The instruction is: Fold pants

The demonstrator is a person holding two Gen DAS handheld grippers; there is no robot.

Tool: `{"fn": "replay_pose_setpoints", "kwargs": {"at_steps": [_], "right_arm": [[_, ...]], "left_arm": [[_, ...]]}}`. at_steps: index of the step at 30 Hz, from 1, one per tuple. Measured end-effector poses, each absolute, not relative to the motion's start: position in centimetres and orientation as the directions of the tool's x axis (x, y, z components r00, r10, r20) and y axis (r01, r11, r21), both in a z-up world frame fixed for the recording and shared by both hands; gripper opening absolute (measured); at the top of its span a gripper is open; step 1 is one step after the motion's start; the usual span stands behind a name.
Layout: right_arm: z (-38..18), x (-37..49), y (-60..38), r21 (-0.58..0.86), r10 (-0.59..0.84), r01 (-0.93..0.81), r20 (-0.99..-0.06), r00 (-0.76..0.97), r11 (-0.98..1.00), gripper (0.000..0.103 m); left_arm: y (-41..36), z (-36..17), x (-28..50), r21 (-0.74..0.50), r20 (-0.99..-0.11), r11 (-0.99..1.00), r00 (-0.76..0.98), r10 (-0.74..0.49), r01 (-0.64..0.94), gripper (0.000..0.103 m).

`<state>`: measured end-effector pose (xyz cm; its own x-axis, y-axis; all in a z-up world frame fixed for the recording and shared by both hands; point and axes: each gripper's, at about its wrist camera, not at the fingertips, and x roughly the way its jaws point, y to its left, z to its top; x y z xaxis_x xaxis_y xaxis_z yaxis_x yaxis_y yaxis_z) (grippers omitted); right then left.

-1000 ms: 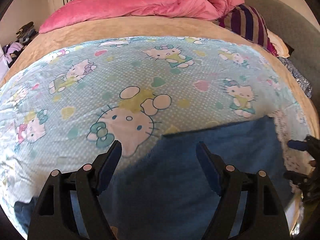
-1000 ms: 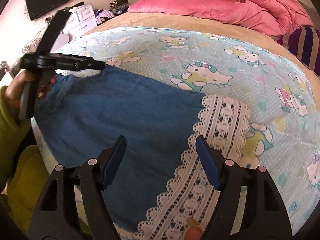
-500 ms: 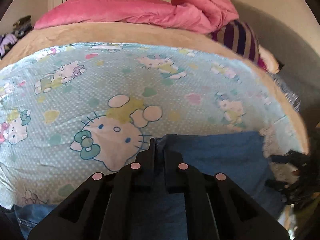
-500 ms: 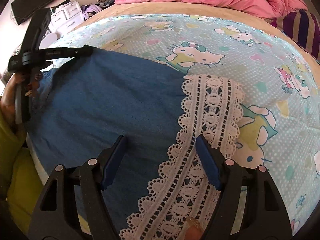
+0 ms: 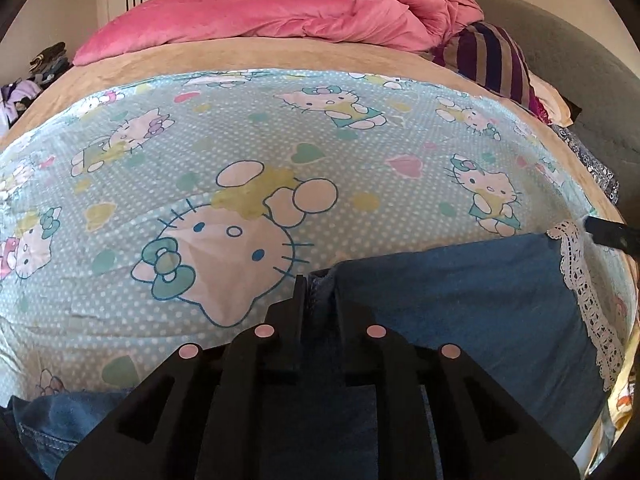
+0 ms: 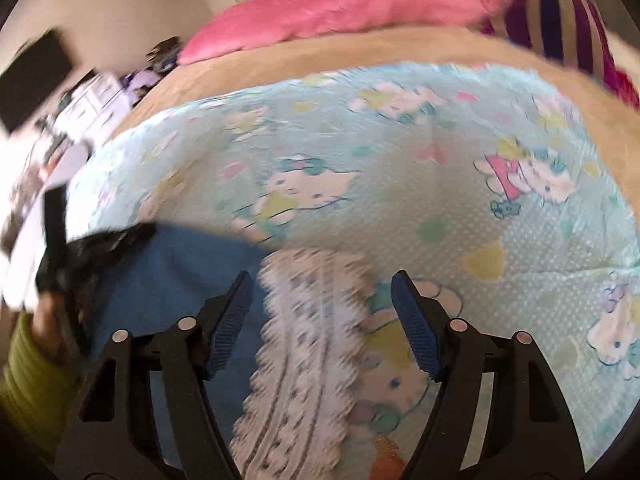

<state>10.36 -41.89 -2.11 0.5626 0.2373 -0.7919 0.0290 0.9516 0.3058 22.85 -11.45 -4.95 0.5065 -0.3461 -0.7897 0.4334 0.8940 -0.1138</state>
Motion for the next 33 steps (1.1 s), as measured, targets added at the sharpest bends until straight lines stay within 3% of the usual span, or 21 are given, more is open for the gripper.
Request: {"fn": "replay_pose_setpoints", "kwargs": {"at_steps": [3,8,10,14,22,24,27,29,33], "right_arm": [[-4.4,11.9,-42.7,0.38,0.3,0.057,-0.806,0.511,0.923,0.052],[-5.6,11.6,-41.8,0.436,0.374,0.005,-0.778,0.505,0.9,0.018],[-4.6,10.5,-41.9,0.425,0.365,-0.02,-0.751,0.55,0.905,0.016],[-2.0,9.3,-41.7,0.353,0.329,-0.091,-0.708,0.625,0.931,0.015],[-5.6,11.4,-41.1,0.23,0.216,-0.047,-0.795,0.567,0.972,0.016],[-5.4,11.2,-41.2,0.222,0.201,-0.035,-0.794,0.574,0.975,0.018],[-4.7,10.8,-41.2,0.191,0.165,-0.018,-0.795,0.584,0.981,0.028],[-4.0,10.2,-41.3,0.161,0.135,-0.008,-0.793,0.594,0.987,0.041],[-2.3,8.2,-41.8,0.15,0.116,0.001,-0.77,0.628,0.989,0.049]], "left_arm": [[-11.3,-5.0,22.8,-0.122,-0.787,0.895,0.507,-0.351,0.429,0.013],[-11.5,-4.9,22.4,-0.101,-0.785,0.896,0.518,-0.339,0.432,0.01],[-11.7,-4.6,22.1,-0.08,-0.781,0.897,0.532,-0.327,0.435,0.008],[-12.1,-3.9,21.7,-0.043,-0.765,0.899,0.564,-0.31,0.436,0.008],[-12.2,-5.1,22.1,-0.037,-0.777,0.909,0.561,-0.287,0.414,0.012],[-12.1,-5.1,22.0,-0.035,-0.773,0.913,0.567,-0.283,0.408,0.019],[-10.7,-4.8,22.2,-0.085,-0.768,0.926,0.567,-0.296,0.368,0.033],[-9.3,-4.0,22.0,-0.142,-0.755,0.928,0.568,-0.327,0.346,0.034],[-5.6,-2.0,21.1,-0.17,-0.724,0.949,0.62,-0.304,0.267,0.035]]}}
